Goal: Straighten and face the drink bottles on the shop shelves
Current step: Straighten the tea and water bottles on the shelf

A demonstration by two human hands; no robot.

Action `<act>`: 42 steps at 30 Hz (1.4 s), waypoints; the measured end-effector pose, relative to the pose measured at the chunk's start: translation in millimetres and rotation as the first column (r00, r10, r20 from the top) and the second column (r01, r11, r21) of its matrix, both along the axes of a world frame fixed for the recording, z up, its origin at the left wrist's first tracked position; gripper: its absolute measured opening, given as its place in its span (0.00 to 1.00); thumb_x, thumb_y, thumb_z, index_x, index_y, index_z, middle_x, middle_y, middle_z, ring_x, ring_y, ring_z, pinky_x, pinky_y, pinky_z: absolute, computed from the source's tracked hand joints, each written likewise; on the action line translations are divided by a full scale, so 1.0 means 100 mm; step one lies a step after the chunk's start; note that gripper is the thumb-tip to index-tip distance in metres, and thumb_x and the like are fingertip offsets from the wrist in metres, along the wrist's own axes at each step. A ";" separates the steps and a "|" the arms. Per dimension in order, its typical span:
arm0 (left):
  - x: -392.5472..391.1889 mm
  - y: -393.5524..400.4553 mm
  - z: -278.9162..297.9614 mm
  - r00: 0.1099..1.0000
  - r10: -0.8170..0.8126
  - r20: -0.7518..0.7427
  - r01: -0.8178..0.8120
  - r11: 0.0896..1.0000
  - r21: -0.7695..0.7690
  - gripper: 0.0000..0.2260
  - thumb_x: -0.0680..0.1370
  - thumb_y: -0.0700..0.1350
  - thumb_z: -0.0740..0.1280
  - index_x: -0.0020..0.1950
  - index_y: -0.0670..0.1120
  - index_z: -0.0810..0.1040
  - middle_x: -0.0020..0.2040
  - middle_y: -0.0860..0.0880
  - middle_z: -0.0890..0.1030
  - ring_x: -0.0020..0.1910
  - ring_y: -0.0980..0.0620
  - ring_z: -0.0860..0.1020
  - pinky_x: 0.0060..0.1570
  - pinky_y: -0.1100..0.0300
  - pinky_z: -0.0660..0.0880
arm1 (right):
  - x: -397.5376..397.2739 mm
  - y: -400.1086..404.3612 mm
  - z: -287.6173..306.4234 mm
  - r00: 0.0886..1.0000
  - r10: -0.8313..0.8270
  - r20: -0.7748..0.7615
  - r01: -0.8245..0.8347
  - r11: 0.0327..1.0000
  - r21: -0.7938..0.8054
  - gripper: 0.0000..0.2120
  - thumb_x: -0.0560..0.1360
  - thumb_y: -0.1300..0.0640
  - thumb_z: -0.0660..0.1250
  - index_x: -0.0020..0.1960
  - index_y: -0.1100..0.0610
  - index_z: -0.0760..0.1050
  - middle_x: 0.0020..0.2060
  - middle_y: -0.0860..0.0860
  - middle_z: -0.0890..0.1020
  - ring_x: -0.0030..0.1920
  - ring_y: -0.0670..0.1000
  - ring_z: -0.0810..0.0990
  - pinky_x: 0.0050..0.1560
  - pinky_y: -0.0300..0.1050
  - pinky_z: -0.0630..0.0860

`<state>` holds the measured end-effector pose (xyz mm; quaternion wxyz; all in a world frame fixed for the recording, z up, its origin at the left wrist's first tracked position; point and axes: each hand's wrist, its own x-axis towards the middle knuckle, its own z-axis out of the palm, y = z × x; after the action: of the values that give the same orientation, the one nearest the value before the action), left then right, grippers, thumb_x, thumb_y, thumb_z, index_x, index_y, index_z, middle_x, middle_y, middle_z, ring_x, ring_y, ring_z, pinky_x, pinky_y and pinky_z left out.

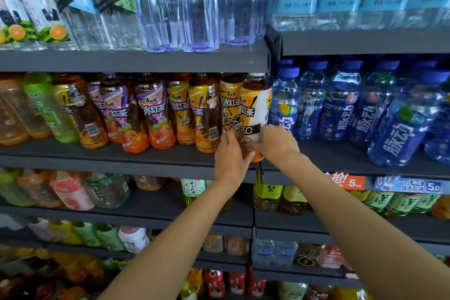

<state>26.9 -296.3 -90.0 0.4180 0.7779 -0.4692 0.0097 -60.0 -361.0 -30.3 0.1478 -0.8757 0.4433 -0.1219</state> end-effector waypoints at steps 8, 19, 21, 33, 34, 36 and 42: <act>-0.61 -0.10 0.04 0.961 -0.096 0.258 0.189 0.913 -0.362 0.14 0.69 0.33 0.62 0.53 0.39 0.70 0.51 0.42 0.72 0.52 0.50 0.69 0.52 0.61 0.67 | -0.90 -0.38 0.17 0.958 0.012 0.287 -0.020 1.000 0.022 0.10 0.77 0.55 0.65 0.44 0.62 0.77 0.36 0.58 0.83 0.34 0.54 0.83 0.45 0.52 0.80; -2.81 -1.20 -0.31 0.798 -0.527 0.291 0.576 0.810 -0.112 0.14 0.71 0.37 0.58 0.56 0.40 0.71 0.51 0.43 0.73 0.50 0.46 0.72 0.49 0.57 0.67 | -3.31 -1.28 -0.54 0.820 -0.346 0.457 0.364 0.930 0.051 0.14 0.76 0.51 0.64 0.33 0.55 0.74 0.31 0.55 0.82 0.36 0.56 0.80 0.43 0.49 0.76; -3.33 -1.47 -0.47 0.759 -0.581 0.294 0.617 0.786 -0.042 0.14 0.70 0.39 0.56 0.54 0.39 0.71 0.48 0.42 0.74 0.47 0.44 0.74 0.46 0.57 0.67 | -3.89 -1.52 -0.73 0.752 -0.427 0.503 0.459 0.886 0.066 0.16 0.76 0.48 0.64 0.36 0.59 0.78 0.32 0.57 0.82 0.40 0.60 0.81 0.43 0.52 0.75; -4.91 -2.38 -1.09 0.875 -0.479 -0.079 0.480 0.833 0.275 0.13 0.74 0.35 0.64 0.58 0.39 0.69 0.53 0.44 0.75 0.49 0.47 0.75 0.48 0.59 0.66 | -5.83 -2.77 -1.78 0.733 -0.591 0.337 0.538 0.807 0.244 0.33 0.67 0.52 0.76 0.63 0.67 0.66 0.56 0.64 0.76 0.58 0.63 0.74 0.55 0.54 0.68; -4.91 -2.39 -1.09 0.882 -0.464 -0.076 0.465 0.835 0.296 0.13 0.75 0.36 0.64 0.58 0.40 0.69 0.54 0.45 0.75 0.49 0.48 0.75 0.48 0.59 0.67 | -5.82 -2.85 -1.81 0.721 -0.591 0.362 0.525 0.806 0.272 0.33 0.67 0.52 0.76 0.62 0.66 0.65 0.56 0.63 0.76 0.57 0.63 0.74 0.55 0.55 0.69; -4.91 -2.38 -1.08 0.894 -0.443 -0.071 0.441 0.838 0.320 0.13 0.75 0.36 0.64 0.58 0.41 0.68 0.55 0.46 0.74 0.46 0.50 0.75 0.47 0.58 0.68 | -5.76 -2.98 -1.87 0.678 -0.616 0.401 0.500 0.787 0.362 0.33 0.66 0.52 0.76 0.62 0.65 0.64 0.57 0.63 0.76 0.58 0.63 0.74 0.54 0.53 0.69; -4.85 -2.27 -1.04 0.900 -0.433 -0.053 0.420 0.827 0.374 0.14 0.75 0.36 0.62 0.60 0.43 0.67 0.53 0.49 0.73 0.42 0.50 0.76 0.48 0.50 0.74 | -5.65 -3.15 -2.03 0.629 -0.679 0.379 0.432 0.711 0.555 0.38 0.67 0.52 0.76 0.69 0.60 0.61 0.64 0.58 0.73 0.65 0.59 0.71 0.64 0.51 0.69</act>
<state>-458.2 -523.2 -193.7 0.2442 0.7187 -0.6310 -0.1605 -624.9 -676.4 -232.8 0.4055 -0.5613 0.6485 -0.3160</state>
